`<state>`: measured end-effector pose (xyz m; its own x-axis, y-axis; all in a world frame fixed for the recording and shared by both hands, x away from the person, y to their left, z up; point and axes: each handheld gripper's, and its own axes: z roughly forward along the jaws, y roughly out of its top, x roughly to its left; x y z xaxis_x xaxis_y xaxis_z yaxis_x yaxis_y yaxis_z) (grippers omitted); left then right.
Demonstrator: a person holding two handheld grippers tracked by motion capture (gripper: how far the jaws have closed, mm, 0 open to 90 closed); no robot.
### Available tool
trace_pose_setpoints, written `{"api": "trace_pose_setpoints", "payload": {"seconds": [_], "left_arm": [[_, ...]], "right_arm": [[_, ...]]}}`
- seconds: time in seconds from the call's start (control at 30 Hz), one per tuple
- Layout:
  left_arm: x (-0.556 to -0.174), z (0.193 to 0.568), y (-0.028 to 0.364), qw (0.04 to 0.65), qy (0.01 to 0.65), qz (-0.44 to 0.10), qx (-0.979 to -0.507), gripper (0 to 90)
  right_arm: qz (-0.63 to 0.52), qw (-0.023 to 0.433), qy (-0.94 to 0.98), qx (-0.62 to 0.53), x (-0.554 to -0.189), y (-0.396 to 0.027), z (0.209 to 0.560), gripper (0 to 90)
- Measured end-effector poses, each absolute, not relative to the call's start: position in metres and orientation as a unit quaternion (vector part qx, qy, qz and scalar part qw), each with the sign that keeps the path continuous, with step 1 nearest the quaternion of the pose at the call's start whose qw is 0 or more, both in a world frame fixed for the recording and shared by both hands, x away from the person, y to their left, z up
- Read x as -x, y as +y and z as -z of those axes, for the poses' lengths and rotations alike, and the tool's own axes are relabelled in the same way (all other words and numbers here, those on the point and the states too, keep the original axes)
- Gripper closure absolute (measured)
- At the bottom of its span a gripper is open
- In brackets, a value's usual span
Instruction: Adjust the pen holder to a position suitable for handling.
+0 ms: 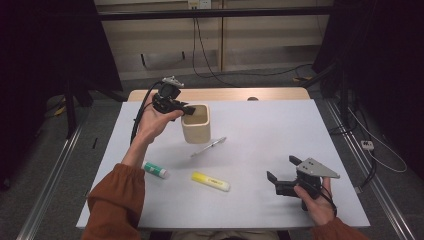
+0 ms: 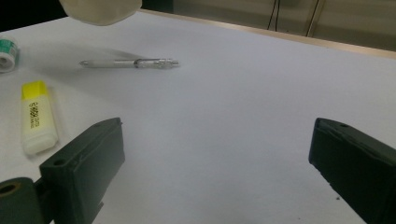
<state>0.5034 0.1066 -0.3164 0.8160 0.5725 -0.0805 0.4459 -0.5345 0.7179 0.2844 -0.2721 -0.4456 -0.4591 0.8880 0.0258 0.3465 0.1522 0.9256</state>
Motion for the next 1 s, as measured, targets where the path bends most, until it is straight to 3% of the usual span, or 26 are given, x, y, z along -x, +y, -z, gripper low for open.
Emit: {"api": "trace_pose_setpoints", "payload": {"seconds": [0.4, 1.0], "left_arm": [[-0.473, 0.319, 0.084, 0.407, 0.281, -0.063, -0.867, 71.2], [-0.452, 0.347, 0.030, 0.390, 0.268, -0.029, -0.880, 71.2]], "right_arm": [[-0.484, 0.280, 0.704, -0.437, -0.283, -0.274, 0.444, 3.1], [-0.482, 0.279, 0.709, -0.433, -0.283, -0.272, 0.445, 3.2]]}}
